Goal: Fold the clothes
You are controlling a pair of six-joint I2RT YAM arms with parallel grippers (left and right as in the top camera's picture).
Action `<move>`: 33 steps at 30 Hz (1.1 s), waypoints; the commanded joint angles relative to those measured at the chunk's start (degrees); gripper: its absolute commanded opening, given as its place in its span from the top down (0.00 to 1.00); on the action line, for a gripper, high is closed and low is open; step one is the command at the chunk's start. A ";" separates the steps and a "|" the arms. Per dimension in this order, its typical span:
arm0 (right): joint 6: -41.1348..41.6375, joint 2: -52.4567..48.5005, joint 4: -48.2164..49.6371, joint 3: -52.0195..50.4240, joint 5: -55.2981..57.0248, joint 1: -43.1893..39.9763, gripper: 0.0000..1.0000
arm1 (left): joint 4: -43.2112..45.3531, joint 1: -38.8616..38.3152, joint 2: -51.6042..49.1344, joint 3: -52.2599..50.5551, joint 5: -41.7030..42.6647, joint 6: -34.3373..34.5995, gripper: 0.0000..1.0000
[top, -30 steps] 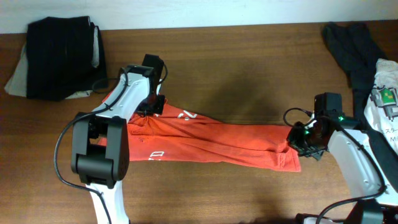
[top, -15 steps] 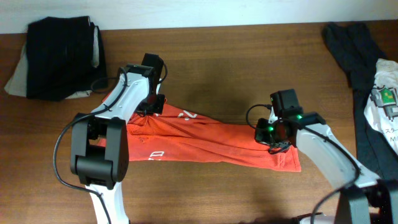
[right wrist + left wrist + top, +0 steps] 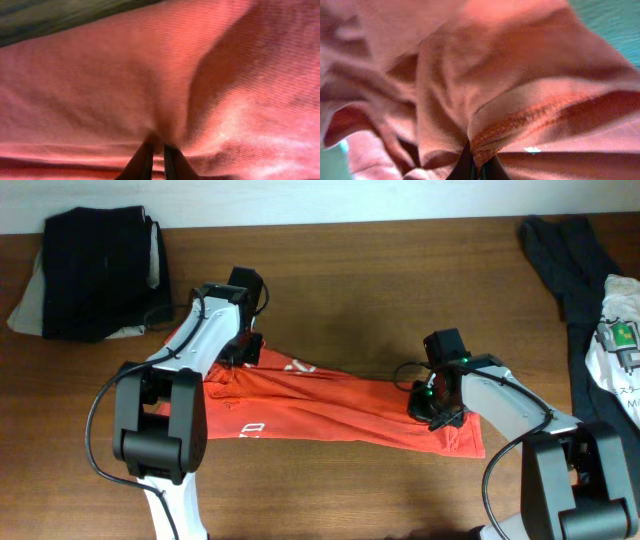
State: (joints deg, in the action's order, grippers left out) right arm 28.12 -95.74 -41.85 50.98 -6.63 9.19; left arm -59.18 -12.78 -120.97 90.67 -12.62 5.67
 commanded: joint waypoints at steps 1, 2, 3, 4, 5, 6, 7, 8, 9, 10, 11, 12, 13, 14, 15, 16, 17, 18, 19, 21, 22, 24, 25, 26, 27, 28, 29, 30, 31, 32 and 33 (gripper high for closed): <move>1.53 -1.11 -0.98 -0.31 7.17 0.07 0.87 | -1.44 2.10 2.03 1.11 -6.91 2.73 0.99; 1.86 -1.11 -0.94 -0.31 7.19 0.07 0.87 | -1.62 2.97 2.10 1.11 -6.91 2.99 0.99; 2.62 -1.11 -0.98 -0.31 7.37 0.07 0.87 | -1.86 3.93 2.34 1.11 -6.93 3.63 0.99; 2.62 -1.11 -0.83 -0.31 7.34 0.07 0.87 | -2.08 4.79 2.58 1.16 -6.86 4.17 0.99; 2.60 -1.11 -0.81 -0.31 7.37 0.07 0.87 | -2.36 5.86 2.93 1.27 -6.82 4.61 0.99; 2.60 -1.11 -0.83 -0.31 7.37 0.07 0.87 | -2.62 6.88 3.28 1.44 -6.82 4.61 0.99; 2.58 -1.11 -0.83 -0.31 7.37 0.07 0.87 | -2.75 8.02 3.82 1.49 -6.82 4.61 0.99; 2.60 -1.11 -0.81 -0.31 7.37 0.07 0.87 | -2.91 8.94 4.39 1.51 -6.69 4.61 0.99; 2.60 -1.11 -0.81 -0.31 7.37 0.07 0.87 | -3.06 9.62 4.79 1.51 -6.69 4.63 0.99; 2.60 -1.11 -0.81 -0.31 7.37 0.07 0.87 | -3.23 10.25 5.27 1.51 -6.69 4.63 0.99; 2.60 -1.11 -0.81 -0.31 7.37 0.07 0.87 | -3.34 11.04 5.75 1.51 -6.69 4.63 0.99; 2.60 -1.11 -0.81 -0.31 7.37 0.07 0.87 | -3.50 11.82 6.34 1.51 -6.69 5.16 0.99; 2.58 -1.11 -0.81 -0.31 7.37 0.07 0.87 | -3.52 12.35 6.75 1.51 -6.69 5.57 0.99; 2.58 -1.11 -0.81 -0.31 7.37 0.07 0.87 | -3.63 12.90 7.28 1.51 -6.67 6.05 0.99; 2.58 -1.11 -0.81 -0.31 7.37 0.07 0.87 | -3.93 13.49 8.09 1.60 -6.67 6.69 0.99; 2.58 -1.11 -0.81 -0.31 7.37 0.07 0.87 | -4.24 13.86 9.22 1.75 -6.19 7.19 0.99; 2.58 -1.11 -0.74 -0.31 7.37 0.07 0.87 | -4.26 13.94 10.23 1.86 -5.25 7.15 0.99; 2.58 -1.11 -0.61 -0.31 7.34 0.07 0.87 | -4.24 13.92 11.63 1.97 -4.09 7.15 0.99; 2.58 -1.11 -0.52 -0.31 7.34 0.07 0.87 | -4.02 13.75 13.29 1.99 -2.49 7.15 0.99; 2.60 -1.11 -0.28 -0.31 7.34 0.07 0.87 | -2.99 13.09 16.74 1.99 2.25 5.99 0.99; 2.58 -1.11 -0.28 -0.31 7.34 0.07 0.87 | -2.78 12.72 17.81 1.99 3.28 5.16 0.99; 2.58 -1.11 -0.33 -0.31 7.34 0.07 0.87 | -2.78 11.69 19.43 1.99 3.39 5.14 0.99; 2.58 -1.11 -0.35 -0.31 7.34 0.07 0.87 | -2.78 11.32 19.67 1.99 3.39 5.16 0.97; 2.58 -1.11 -0.35 -0.31 7.34 0.07 0.87 | -2.84 11.08 19.69 1.99 3.39 5.16 0.84; 2.58 -1.11 -0.35 -0.31 7.34 0.07 0.87 | -2.93 11.06 19.54 1.95 3.39 5.18 0.83; 2.58 -1.11 -0.37 -0.31 7.34 0.07 0.87 | -3.08 11.06 19.47 1.95 3.37 5.18 0.83; 2.58 -1.11 -0.39 -0.31 7.34 0.07 0.87 | -3.30 11.06 19.47 1.95 3.32 5.18 0.83; 2.58 -1.11 -0.42 -0.31 7.34 0.07 0.87 | -3.50 11.06 19.47 1.95 3.15 5.18 0.83; 2.58 -1.11 -0.42 -0.31 7.34 0.07 0.87 | -3.72 11.06 19.47 1.95 2.91 5.20 0.83; 2.58 -1.11 -0.42 -0.31 7.37 0.07 0.87 | -4.11 11.06 19.47 1.95 2.40 5.22 0.83; 2.56 -1.11 -0.39 -0.31 7.37 0.07 0.87 | -4.92 11.08 19.47 1.95 1.62 5.22 0.83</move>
State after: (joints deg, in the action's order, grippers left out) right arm 30.00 -95.96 -42.13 51.03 -1.80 9.43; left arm -62.81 -1.80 -101.78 91.85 -9.50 11.42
